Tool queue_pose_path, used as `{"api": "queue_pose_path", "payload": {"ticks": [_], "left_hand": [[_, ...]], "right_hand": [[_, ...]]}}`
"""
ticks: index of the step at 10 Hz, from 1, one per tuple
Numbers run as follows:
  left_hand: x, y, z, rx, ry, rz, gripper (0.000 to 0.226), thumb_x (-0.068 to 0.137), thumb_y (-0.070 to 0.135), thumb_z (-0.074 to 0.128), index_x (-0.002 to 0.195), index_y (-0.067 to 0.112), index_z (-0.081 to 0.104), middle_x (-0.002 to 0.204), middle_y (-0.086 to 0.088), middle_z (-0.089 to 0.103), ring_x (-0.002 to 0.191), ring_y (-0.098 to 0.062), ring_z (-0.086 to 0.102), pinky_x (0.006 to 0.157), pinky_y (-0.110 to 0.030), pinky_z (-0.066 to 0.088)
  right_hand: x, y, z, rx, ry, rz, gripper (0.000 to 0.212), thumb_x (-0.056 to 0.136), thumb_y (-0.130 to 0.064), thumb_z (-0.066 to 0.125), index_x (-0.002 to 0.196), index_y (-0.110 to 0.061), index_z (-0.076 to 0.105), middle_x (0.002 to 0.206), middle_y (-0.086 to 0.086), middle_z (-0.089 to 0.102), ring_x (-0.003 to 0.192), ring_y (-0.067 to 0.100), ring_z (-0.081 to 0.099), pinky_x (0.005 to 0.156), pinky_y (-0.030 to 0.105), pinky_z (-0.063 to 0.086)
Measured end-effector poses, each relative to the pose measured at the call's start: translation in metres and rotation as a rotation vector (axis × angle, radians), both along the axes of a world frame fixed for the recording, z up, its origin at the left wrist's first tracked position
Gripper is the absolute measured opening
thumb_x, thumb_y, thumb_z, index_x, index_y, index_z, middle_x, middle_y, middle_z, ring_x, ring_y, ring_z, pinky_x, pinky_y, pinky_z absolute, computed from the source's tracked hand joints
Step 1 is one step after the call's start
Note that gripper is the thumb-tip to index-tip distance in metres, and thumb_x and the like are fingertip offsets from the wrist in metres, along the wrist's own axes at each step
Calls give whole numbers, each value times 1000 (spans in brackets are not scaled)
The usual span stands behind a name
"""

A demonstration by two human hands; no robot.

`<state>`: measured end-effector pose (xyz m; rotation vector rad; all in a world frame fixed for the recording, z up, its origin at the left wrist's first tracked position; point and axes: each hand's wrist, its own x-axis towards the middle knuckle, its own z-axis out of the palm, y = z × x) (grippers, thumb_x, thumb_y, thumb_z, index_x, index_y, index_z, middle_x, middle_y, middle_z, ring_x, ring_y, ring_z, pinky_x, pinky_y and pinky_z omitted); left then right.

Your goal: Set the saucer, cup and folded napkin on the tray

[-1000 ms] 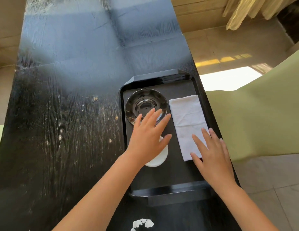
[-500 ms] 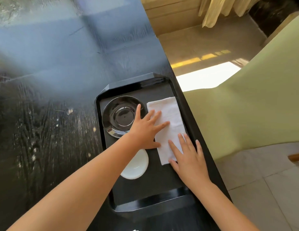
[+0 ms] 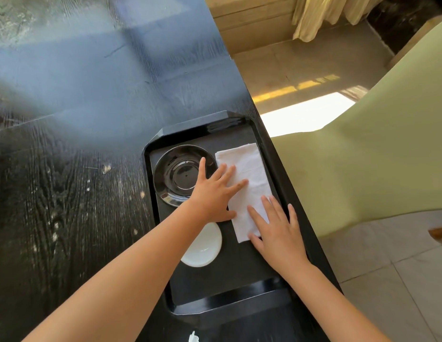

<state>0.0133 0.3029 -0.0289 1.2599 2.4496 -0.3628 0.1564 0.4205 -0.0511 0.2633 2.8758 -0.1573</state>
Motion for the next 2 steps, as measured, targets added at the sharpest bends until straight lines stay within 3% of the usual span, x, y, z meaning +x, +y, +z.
{"api": "queue_pose_path", "payload": {"ticks": [1, 2], "left_hand": [[-1, -4, 17, 61, -8, 47, 76, 85, 60, 44, 146, 33, 8, 158, -8, 7, 144, -26, 1, 102, -61, -20], [1, -19, 45, 122, -37, 138, 67, 87, 55, 43, 144, 27, 20, 153, -6, 26, 142, -25, 18, 111, -59, -3]], "right_hand": [[-6, 1, 14, -4, -35, 38, 62, 83, -43, 61, 138, -24, 40, 148, 16, 37, 140, 31, 25, 110, 58, 17], [-18, -2, 43, -33, -148, 58, 61, 93, -45, 42, 146, -26, 18, 157, 10, 15, 145, 27, 3, 113, 55, -2]]}}
